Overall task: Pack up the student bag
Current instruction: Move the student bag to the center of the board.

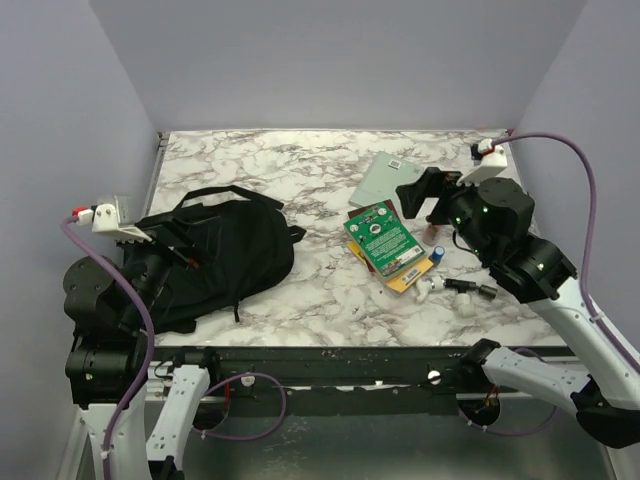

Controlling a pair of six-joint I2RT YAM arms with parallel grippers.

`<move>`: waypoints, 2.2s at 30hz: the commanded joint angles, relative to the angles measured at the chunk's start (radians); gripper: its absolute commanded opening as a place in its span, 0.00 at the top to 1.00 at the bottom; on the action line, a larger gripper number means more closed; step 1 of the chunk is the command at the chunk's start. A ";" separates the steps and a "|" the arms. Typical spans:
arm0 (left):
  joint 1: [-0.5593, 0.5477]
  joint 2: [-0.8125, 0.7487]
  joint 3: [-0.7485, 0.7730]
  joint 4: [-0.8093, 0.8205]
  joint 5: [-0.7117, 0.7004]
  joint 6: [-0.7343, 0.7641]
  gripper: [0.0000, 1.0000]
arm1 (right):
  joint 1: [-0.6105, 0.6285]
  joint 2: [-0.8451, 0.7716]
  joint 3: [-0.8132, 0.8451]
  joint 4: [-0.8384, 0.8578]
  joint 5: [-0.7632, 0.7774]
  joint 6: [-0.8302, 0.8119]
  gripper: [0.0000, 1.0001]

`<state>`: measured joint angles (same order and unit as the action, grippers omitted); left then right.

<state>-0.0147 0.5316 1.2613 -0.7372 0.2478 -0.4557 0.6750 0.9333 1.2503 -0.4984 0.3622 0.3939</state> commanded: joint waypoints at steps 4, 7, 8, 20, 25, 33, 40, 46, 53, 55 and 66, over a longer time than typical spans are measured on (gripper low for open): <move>0.005 -0.021 -0.098 -0.027 0.004 0.056 0.02 | 0.007 0.075 -0.128 0.138 -0.159 0.131 0.00; 0.005 -0.029 -0.145 -0.031 -0.001 0.081 0.02 | 0.007 0.140 -0.178 0.225 -0.239 0.240 0.00; 0.005 -0.034 -0.163 -0.031 0.003 0.088 0.02 | 0.008 0.160 -0.198 0.270 -0.282 0.269 0.00; 0.005 -0.066 -0.379 -0.060 -0.017 0.105 0.02 | 0.199 0.637 -0.338 0.817 -0.500 0.696 0.00; 0.006 -0.064 -0.383 -0.070 -0.052 0.094 0.02 | 0.300 0.811 -0.246 0.827 -0.405 0.735 0.00; 0.006 -0.069 -0.442 -0.070 0.037 -0.043 0.02 | 0.328 0.978 -0.122 0.745 -0.321 0.768 0.20; 0.005 -0.055 -0.516 -0.057 0.051 -0.205 0.05 | 0.306 0.999 -0.120 0.753 -0.301 0.756 0.71; 0.005 0.026 -0.614 -0.006 0.117 -0.341 0.05 | 0.245 0.935 -0.199 0.784 -0.403 0.769 0.99; 0.005 0.116 -0.679 0.058 0.156 -0.459 0.06 | 0.161 0.750 -0.367 0.840 -0.417 0.773 0.99; 0.005 0.127 -0.738 0.112 0.194 -0.547 0.07 | 0.145 0.711 -0.409 0.867 -0.423 0.782 0.99; 0.005 0.155 -0.937 0.322 0.210 -0.779 0.16 | 0.138 0.622 -0.507 0.939 -0.401 0.720 0.99</move>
<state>-0.0139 0.6941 0.3359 -0.4973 0.4591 -1.1606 0.8085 1.5829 0.7448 0.3809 -0.0502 1.1534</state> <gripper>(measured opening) 0.853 0.044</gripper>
